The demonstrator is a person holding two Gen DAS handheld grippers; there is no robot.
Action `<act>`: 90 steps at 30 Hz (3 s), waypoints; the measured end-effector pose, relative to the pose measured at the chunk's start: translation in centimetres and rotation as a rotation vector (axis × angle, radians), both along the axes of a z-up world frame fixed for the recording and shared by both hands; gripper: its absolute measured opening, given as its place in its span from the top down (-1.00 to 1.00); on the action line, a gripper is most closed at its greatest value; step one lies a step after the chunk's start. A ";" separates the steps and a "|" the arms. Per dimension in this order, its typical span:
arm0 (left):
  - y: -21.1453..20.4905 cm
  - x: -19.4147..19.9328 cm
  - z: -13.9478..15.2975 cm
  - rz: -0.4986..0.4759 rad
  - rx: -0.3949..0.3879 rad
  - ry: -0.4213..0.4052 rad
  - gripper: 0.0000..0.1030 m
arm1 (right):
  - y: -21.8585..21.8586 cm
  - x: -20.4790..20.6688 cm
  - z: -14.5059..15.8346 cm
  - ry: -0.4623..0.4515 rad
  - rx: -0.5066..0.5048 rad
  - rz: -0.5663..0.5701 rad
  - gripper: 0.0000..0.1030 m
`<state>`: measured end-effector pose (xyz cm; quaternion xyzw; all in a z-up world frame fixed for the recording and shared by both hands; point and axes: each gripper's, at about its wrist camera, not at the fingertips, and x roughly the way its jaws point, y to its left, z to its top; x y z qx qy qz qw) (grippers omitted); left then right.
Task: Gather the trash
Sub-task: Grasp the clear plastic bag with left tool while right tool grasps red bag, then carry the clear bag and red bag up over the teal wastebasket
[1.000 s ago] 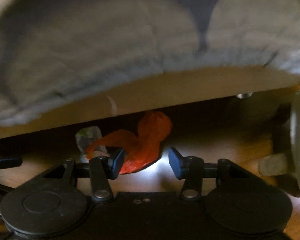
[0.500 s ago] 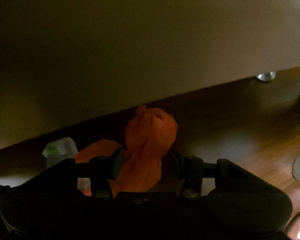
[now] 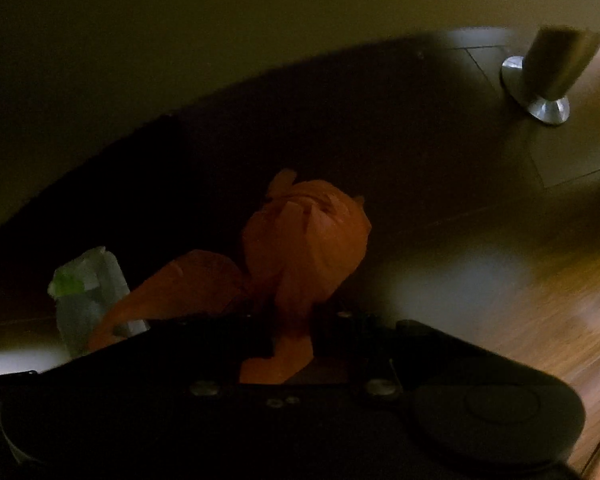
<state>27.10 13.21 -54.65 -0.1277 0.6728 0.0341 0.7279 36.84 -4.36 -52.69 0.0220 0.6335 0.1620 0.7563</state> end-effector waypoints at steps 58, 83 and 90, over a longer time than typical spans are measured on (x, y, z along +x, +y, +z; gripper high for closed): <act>-12.3 -10.0 46.6 -0.305 0.058 -0.353 0.73 | -19.3 -19.4 44.2 -0.389 0.138 0.042 0.85; -33.0 2.5 55.5 -0.485 0.039 -0.518 0.72 | -33.8 -10.0 49.1 -0.607 -0.011 -0.146 0.85; -37.1 7.0 52.8 -0.505 0.059 -0.486 0.72 | -36.6 -6.0 46.7 -0.594 -0.076 -0.217 0.85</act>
